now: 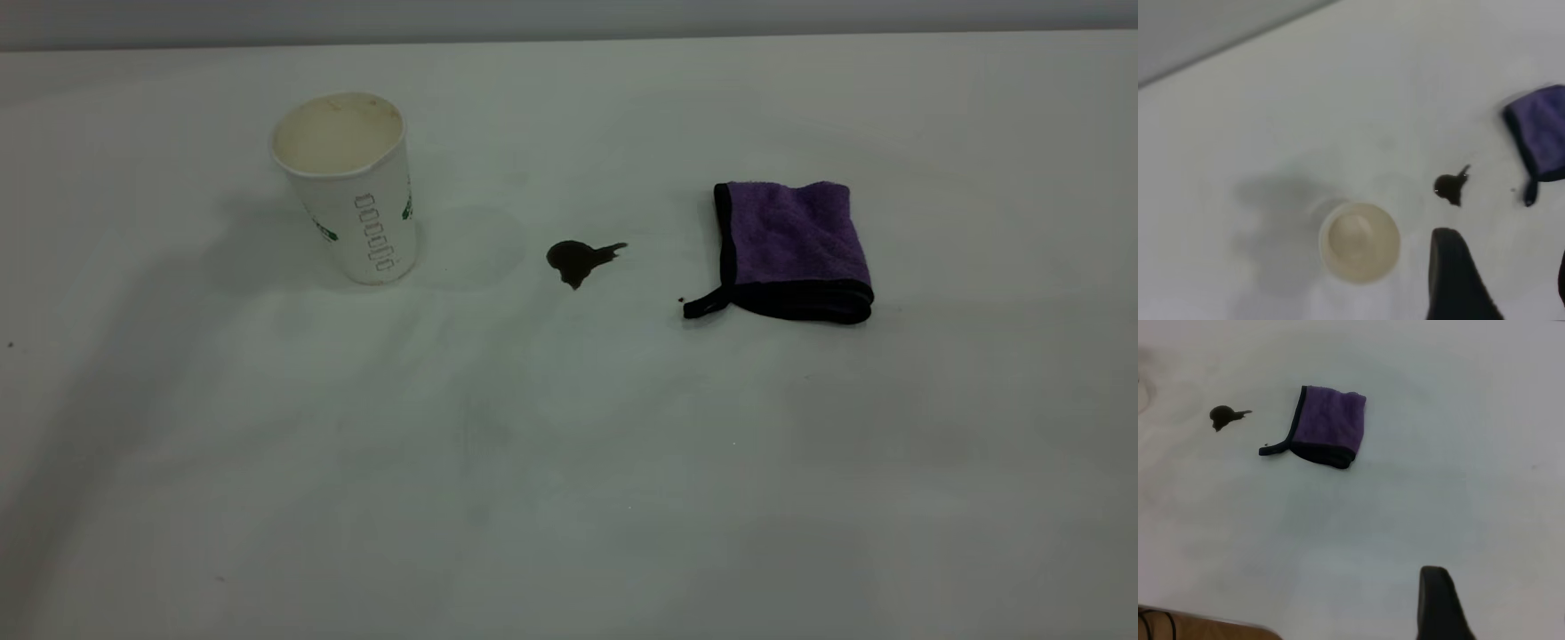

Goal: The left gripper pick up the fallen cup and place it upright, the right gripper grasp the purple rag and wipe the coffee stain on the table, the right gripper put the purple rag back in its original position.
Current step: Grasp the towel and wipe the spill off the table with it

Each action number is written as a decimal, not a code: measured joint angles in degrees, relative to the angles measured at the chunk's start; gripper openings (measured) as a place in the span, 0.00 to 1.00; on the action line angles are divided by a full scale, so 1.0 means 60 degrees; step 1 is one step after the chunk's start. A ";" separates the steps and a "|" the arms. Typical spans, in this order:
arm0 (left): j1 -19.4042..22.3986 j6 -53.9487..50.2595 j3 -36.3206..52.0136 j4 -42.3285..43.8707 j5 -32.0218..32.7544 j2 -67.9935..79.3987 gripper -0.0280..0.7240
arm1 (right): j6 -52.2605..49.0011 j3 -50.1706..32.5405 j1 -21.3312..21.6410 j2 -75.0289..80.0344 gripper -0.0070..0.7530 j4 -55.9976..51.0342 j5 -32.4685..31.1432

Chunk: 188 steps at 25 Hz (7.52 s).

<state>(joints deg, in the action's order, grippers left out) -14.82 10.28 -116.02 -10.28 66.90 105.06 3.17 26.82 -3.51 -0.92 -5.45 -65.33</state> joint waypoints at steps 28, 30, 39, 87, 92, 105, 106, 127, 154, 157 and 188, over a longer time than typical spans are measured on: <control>-0.0230 -0.0747 1.4065 0.0783 -0.0270 -1.0948 0.70 | 0.0000 0.0000 0.0000 0.0000 0.64 0.0000 0.0000; -0.0230 -0.0591 1.4484 0.0808 -0.0534 -1.1196 0.70 | 0.0000 0.0000 0.0000 0.0000 0.64 0.0000 0.0000; -0.0198 -0.0523 1.4597 0.0810 -0.0644 -1.2268 0.70 | 0.0000 0.0000 0.0000 0.0000 0.64 0.0000 0.0000; 0.1986 -0.0495 1.4597 0.0749 -0.0319 -1.7693 0.70 | 0.5460 0.4245 -0.1954 1.6658 0.78 -0.3937 0.5525; 0.1986 -0.0495 1.4597 0.0749 -0.0319 -1.7693 0.70 | 0.3620 0.5533 -0.2444 1.8932 0.78 -0.2736 0.5549; 0.1986 -0.0487 1.4597 0.0749 -0.0319 -1.7693 0.70 | 0.2049 0.9695 -0.2467 2.2597 0.78 -0.0941 0.5338; 0.1986 -0.0487 1.4597 0.0749 -0.0319 -1.7693 0.70 | 0.2024 0.9995 -0.2467 2.2828 0.78 -0.0823 0.5316; 0.1986 -0.0487 1.4597 0.0749 -0.0319 -1.7693 0.70 | 0.2541 1.1529 -0.2629 2.4646 0.07 -0.1193 0.5598; 0.1986 -0.0487 1.4597 0.0749 -0.0319 -1.7693 0.70 | 0.3690 1.4199 -0.6519 2.6106 0.07 -0.3663 0.3095; 0.1986 -0.0487 1.4597 0.0749 -0.0319 -1.7693 0.70 | 0.3712 1.4199 -0.6812 2.6122 0.07 -0.3695 0.2692; 0.1986 -0.0479 1.4597 0.0747 -0.0319 -1.7693 0.70 | 0.1951 1.4970 -0.3125 2.6143 0.08 -0.2833 0.2412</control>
<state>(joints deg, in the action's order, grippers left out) -2.90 7.40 -28.44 -5.80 64.98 -1.10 14.88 116.64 -22.26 155.94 -22.45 -50.86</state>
